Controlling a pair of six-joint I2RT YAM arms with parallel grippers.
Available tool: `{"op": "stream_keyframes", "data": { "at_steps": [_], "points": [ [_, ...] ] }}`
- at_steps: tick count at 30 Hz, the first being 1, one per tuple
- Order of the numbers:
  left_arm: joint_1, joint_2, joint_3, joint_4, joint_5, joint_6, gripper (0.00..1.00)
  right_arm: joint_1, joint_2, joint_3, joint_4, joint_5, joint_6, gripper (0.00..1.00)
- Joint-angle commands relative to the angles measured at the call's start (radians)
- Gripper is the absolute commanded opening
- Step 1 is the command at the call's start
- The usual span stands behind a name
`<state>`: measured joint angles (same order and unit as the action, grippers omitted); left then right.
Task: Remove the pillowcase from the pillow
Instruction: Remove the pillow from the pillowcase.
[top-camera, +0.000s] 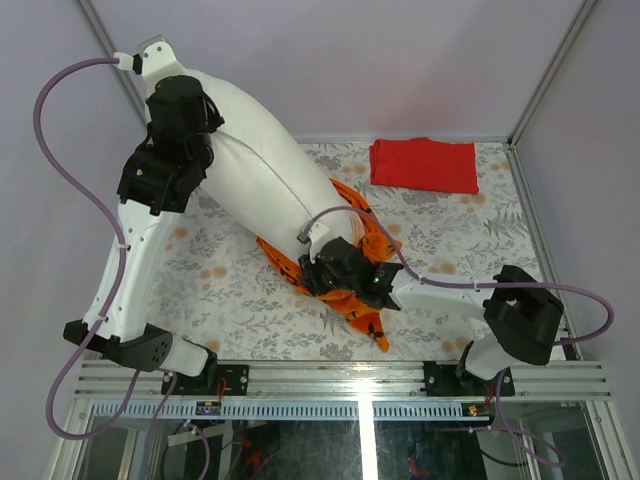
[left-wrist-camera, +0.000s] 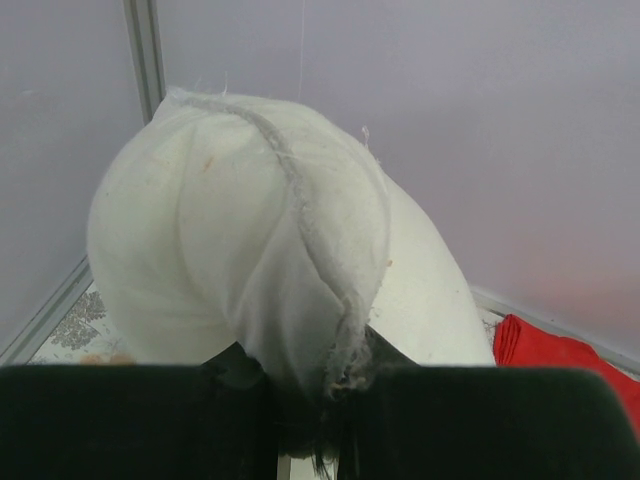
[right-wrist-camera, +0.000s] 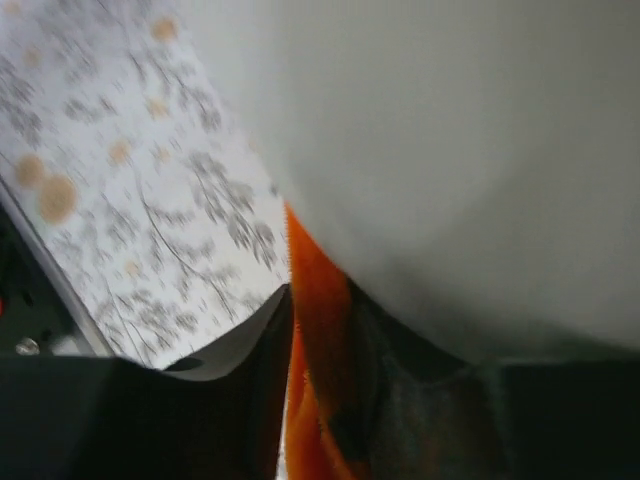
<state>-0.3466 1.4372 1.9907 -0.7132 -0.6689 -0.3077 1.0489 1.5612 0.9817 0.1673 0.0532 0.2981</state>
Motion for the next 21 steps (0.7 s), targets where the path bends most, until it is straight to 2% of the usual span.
{"op": "stream_keyframes", "data": {
  "at_steps": [1, 3, 5, 8, 11, 13, 16, 21],
  "points": [
    [0.003, 0.016, 0.06, 0.065, -0.033, 0.033, 0.0, -0.015, -0.028, -0.226, -0.088, -0.02, 0.149, 0.23],
    [0.003, 0.017, 0.069, 0.065, -0.038, 0.035, 0.0, -0.014, -0.054, -0.295, -0.091, -0.018, 0.192, 0.11],
    [0.006, 0.021, 0.089, 0.064, -0.038, 0.036, 0.0, -0.015, -0.083, -0.35, -0.097, -0.006, 0.237, 0.06],
    [0.035, 0.037, 0.164, 0.03, 0.038, 0.017, 0.0, -0.015, -0.079, -0.394, -0.115, 0.012, 0.279, 0.0],
    [0.086, 0.054, 0.274, -0.011, 0.171, -0.019, 0.0, -0.015, -0.027, -0.425, -0.119, 0.011, 0.328, 0.0],
    [0.108, 0.049, 0.315, -0.016, 0.209, -0.033, 0.0, -0.015, 0.017, -0.445, -0.101, -0.009, 0.362, 0.0],
    [0.121, 0.039, 0.359, -0.013, 0.212, -0.035, 0.0, -0.016, 0.05, -0.483, -0.075, -0.017, 0.422, 0.0],
    [0.15, 0.025, 0.385, -0.008, 0.16, -0.019, 0.0, -0.017, 0.013, -0.548, -0.062, 0.029, 0.482, 0.0]
  ]
}}
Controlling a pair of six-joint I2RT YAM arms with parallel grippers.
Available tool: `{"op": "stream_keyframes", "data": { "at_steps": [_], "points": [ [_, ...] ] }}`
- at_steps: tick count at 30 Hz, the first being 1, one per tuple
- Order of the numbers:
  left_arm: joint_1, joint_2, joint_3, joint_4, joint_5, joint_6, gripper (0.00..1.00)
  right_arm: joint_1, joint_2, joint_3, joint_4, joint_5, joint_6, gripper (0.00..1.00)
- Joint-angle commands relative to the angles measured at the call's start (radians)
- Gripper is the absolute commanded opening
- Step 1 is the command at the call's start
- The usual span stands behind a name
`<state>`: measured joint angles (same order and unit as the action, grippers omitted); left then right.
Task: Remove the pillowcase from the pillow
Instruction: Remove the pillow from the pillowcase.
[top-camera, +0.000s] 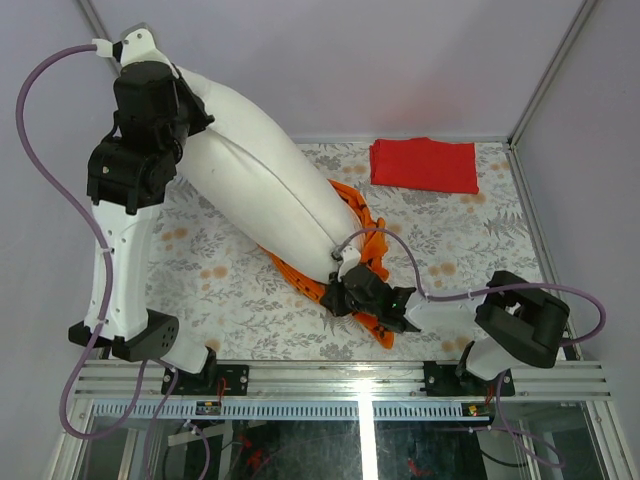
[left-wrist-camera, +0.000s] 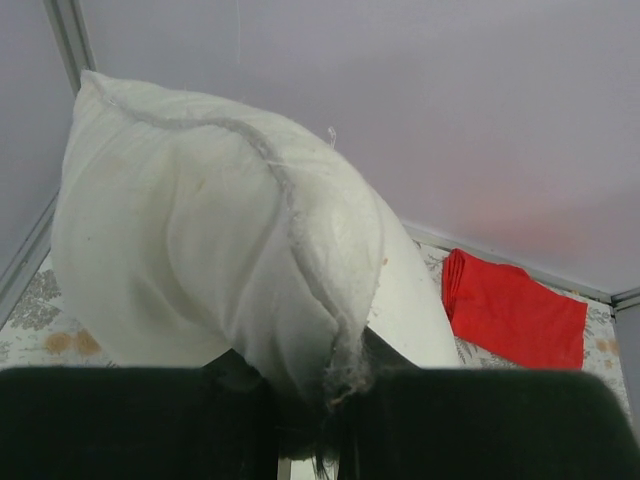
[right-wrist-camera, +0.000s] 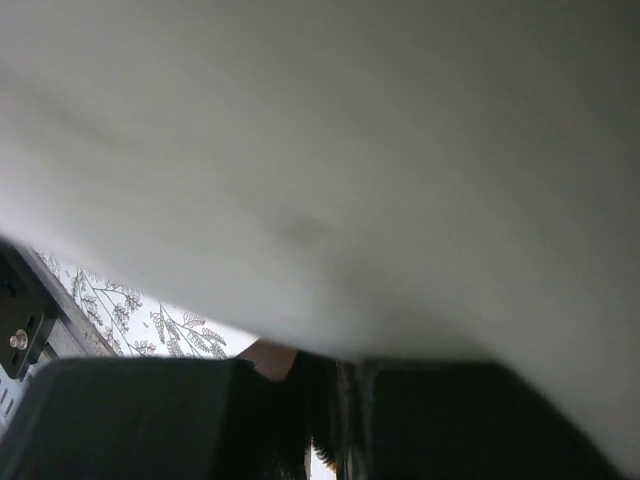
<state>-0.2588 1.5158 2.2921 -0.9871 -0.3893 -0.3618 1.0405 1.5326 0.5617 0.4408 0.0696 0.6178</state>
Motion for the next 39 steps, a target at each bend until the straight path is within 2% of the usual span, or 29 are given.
{"op": "stream_keyframes", "data": {
  "at_steps": [1, 5, 6, 7, 9, 10, 11, 14, 18, 20, 23, 25, 26, 29, 31, 33, 36, 39],
  "points": [
    [0.068, -0.058, 0.081, 0.268, -0.122, 0.035, 0.0, -0.009, 0.028, -0.136, -0.336, 0.023, 0.163, 0.0],
    [0.076, -0.088, 0.03, 0.298, -0.097, 0.026, 0.0, -0.01, -0.045, -0.156, -0.339, 0.049, 0.151, 0.0],
    [0.076, -0.103, 0.002, 0.314, -0.077, 0.027, 0.0, -0.011, -0.074, -0.157, -0.33, 0.041, 0.133, 0.06],
    [0.076, -0.115, -0.044, 0.344, -0.048, 0.026, 0.0, -0.01, -0.108, -0.157, -0.32, 0.024, 0.108, 0.21],
    [0.077, -0.134, -0.101, 0.377, 0.022, 0.031, 0.0, -0.011, -0.194, -0.141, -0.311, -0.022, 0.06, 0.63],
    [0.076, -0.134, -0.118, 0.379, 0.065, 0.03, 0.0, -0.011, -0.241, -0.124, -0.317, -0.047, 0.031, 0.76],
    [0.077, -0.125, -0.116, 0.368, 0.104, 0.028, 0.0, -0.011, -0.296, -0.101, -0.33, -0.073, 0.003, 0.84],
    [0.077, -0.065, -0.094, 0.329, 0.269, 0.038, 0.0, -0.011, -0.478, -0.013, -0.331, -0.24, -0.073, 0.99],
    [0.076, -0.043, -0.142, 0.402, 0.537, 0.072, 0.0, -0.015, -0.693, 0.075, -0.253, -0.347, -0.118, 0.99],
    [0.076, -0.067, -0.226, 0.523, 0.766, 0.098, 0.0, -0.052, -0.751, 0.12, -0.252, -0.324, -0.117, 0.99],
    [0.076, -0.097, -0.303, 0.658, 1.094, 0.134, 0.0, -0.192, -0.716, 0.201, -0.284, -0.355, -0.068, 0.99],
    [0.075, -0.136, -0.342, 0.731, 1.298, 0.173, 0.0, -0.308, -0.624, 0.245, -0.268, -0.451, -0.005, 0.99],
    [0.075, -0.162, -0.363, 0.758, 1.339, 0.183, 0.0, -0.369, -0.597, 0.236, -0.206, -0.534, 0.038, 0.99],
    [0.076, -0.232, -0.383, 0.723, 1.371, 0.269, 0.0, -0.59, -0.609, 0.136, 0.087, -0.623, 0.234, 0.99],
    [0.076, -0.265, -0.401, 0.715, 1.408, 0.294, 0.0, -0.742, -0.632, 0.086, 0.171, -0.623, 0.339, 0.99],
    [0.077, -0.298, -0.454, 0.78, 1.508, 0.271, 0.0, -0.861, -0.615, 0.074, 0.195, -0.606, 0.397, 0.99],
    [0.077, -0.343, -0.552, 0.902, 1.714, 0.261, 0.0, -0.929, -0.509, 0.107, 0.166, -0.605, 0.426, 0.99],
    [0.076, -0.363, -0.593, 0.989, 1.788, 0.225, 0.0, -0.936, -0.404, 0.134, 0.15, -0.575, 0.395, 1.0]
  ]
}}
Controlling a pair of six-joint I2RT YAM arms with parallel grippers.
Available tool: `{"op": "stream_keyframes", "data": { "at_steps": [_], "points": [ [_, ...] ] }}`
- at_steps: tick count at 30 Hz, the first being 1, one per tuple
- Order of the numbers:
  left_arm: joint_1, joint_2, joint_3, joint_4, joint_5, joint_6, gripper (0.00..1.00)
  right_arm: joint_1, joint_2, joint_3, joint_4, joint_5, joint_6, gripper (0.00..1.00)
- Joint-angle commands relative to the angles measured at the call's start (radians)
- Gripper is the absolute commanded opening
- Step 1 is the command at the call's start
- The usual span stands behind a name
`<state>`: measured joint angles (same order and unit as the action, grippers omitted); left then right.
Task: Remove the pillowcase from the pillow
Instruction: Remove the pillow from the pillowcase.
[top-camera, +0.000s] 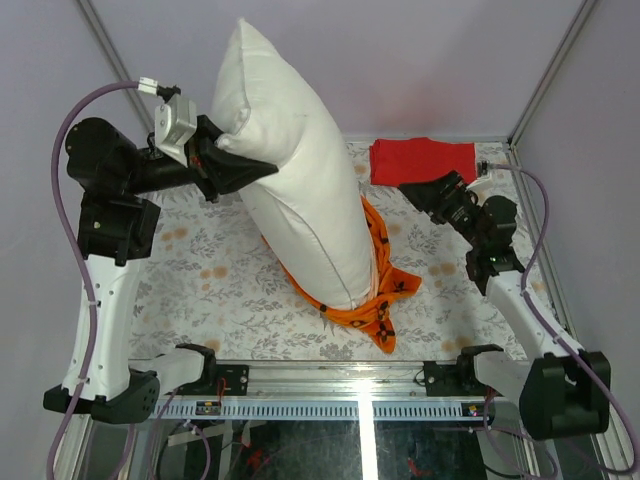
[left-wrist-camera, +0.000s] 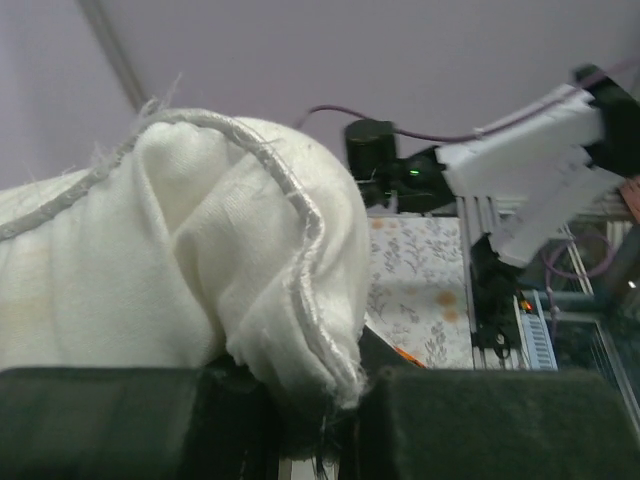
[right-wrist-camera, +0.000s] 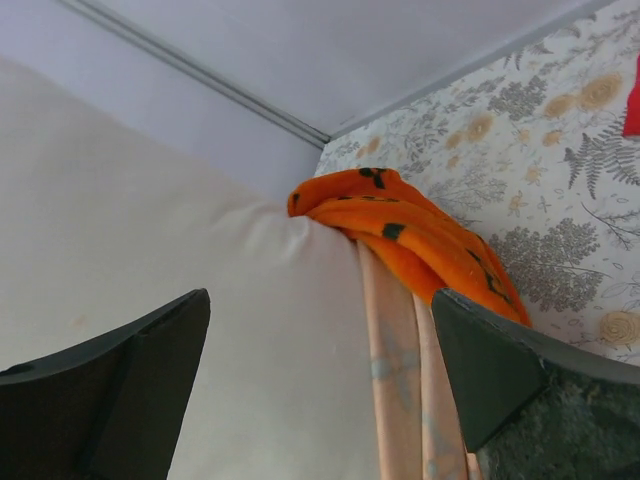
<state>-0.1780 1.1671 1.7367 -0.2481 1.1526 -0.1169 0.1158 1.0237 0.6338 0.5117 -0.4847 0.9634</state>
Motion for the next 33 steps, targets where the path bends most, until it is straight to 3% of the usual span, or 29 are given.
{"op": "stream_keyframes", "data": {
  "at_steps": [1, 8, 12, 17, 18, 20, 24, 25, 28, 33],
  "points": [
    [-0.005, -0.012, -0.033, 0.267, 0.272, -0.033, 0.0, -0.011, 0.124, 0.069, 0.071, -0.007, 0.035, 1.0],
    [-0.006, 0.011, -0.01, 0.425, 0.33, -0.157, 0.0, 0.023, 0.388, 0.172, -0.012, -0.08, -0.07, 0.95],
    [-0.021, 0.014, -0.027, 0.432, 0.331, -0.147, 0.0, 0.132, 0.474, 0.246, -0.137, 0.038, -0.188, 0.96],
    [-0.046, 0.022, -0.034, 0.44, 0.334, -0.148, 0.0, 0.222, 0.616, 0.32, -0.155, 0.053, -0.209, 0.94],
    [-0.05, 0.023, -0.033, 0.441, 0.332, -0.15, 0.0, 0.236, 0.633, 0.334, -0.165, 0.057, -0.218, 0.91],
    [-0.054, 0.022, -0.03, 0.446, 0.333, -0.154, 0.0, 0.256, 0.692, 0.356, -0.179, 0.056, -0.234, 0.73],
    [-0.062, 0.009, -0.026, 0.456, 0.335, -0.159, 0.0, 0.26, 0.74, 0.354, -0.193, 0.068, -0.235, 0.04],
    [-0.064, 0.006, -0.026, 0.457, 0.338, -0.159, 0.0, 0.259, 0.741, 0.352, -0.209, 0.092, -0.242, 0.0],
    [-0.063, -0.013, -0.026, 0.46, 0.343, -0.159, 0.0, 0.231, 0.705, 0.321, -0.247, 0.161, -0.242, 0.0],
    [-0.055, -0.046, -0.029, 0.412, 0.31, -0.127, 0.0, 0.029, 0.57, 0.143, -0.231, 0.207, -0.107, 0.0]
  ]
}}
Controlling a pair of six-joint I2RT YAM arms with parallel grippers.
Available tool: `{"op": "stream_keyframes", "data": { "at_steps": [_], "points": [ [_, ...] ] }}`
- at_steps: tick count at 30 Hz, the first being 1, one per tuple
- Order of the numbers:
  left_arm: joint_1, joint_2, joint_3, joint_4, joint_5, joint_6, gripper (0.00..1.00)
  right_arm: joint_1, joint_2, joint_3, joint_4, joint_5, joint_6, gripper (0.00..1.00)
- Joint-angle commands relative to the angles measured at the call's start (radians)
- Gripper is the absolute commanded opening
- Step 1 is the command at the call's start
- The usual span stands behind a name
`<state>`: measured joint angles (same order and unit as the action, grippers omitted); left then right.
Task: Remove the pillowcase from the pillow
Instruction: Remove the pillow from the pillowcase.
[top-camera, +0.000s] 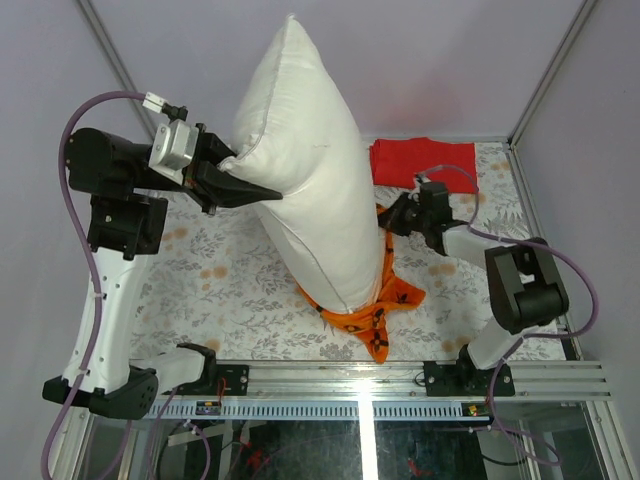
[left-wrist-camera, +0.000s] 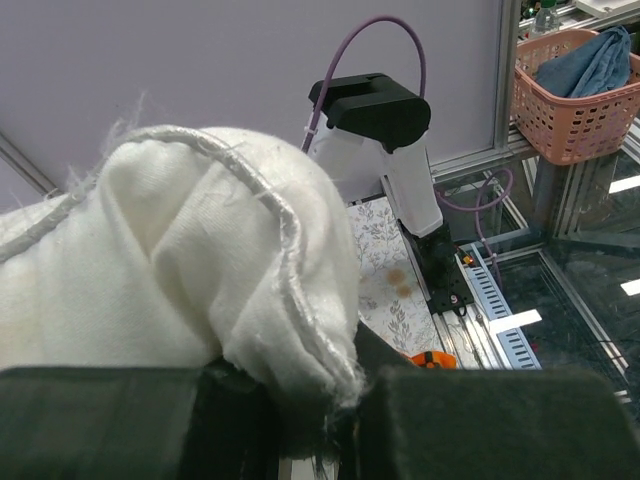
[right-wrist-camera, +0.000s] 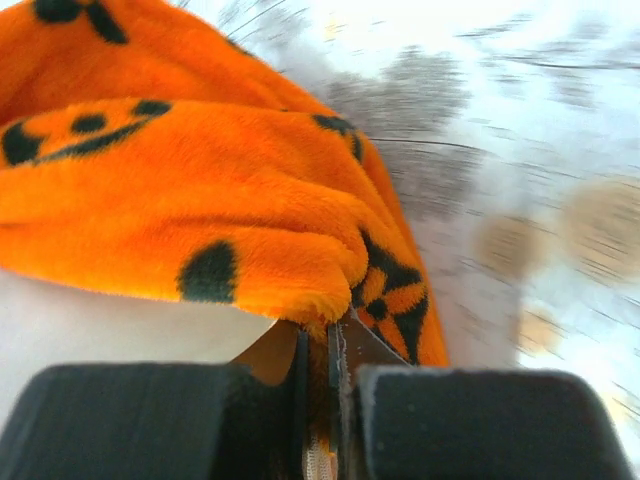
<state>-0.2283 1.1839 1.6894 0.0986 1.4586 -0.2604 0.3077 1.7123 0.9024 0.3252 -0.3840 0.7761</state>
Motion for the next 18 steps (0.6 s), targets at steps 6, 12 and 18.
{"op": "stream_keyframes", "data": {
  "at_steps": [6, 12, 18],
  "points": [
    [0.011, -0.042, -0.027, 0.027, -0.161, 0.03, 0.0, -0.259, -0.413, -0.316, -0.164, 0.383, 0.187, 0.0],
    [0.083, 0.089, 0.051, -0.014, -0.508, -0.08, 0.0, -0.257, -0.639, -0.465, -0.213, 0.557, 0.284, 0.0],
    [0.198, 0.16, 0.115, -0.204, -1.085, -0.274, 0.0, -0.257, -0.622, -0.491, -0.253, 0.589, 0.259, 0.0]
  ]
}}
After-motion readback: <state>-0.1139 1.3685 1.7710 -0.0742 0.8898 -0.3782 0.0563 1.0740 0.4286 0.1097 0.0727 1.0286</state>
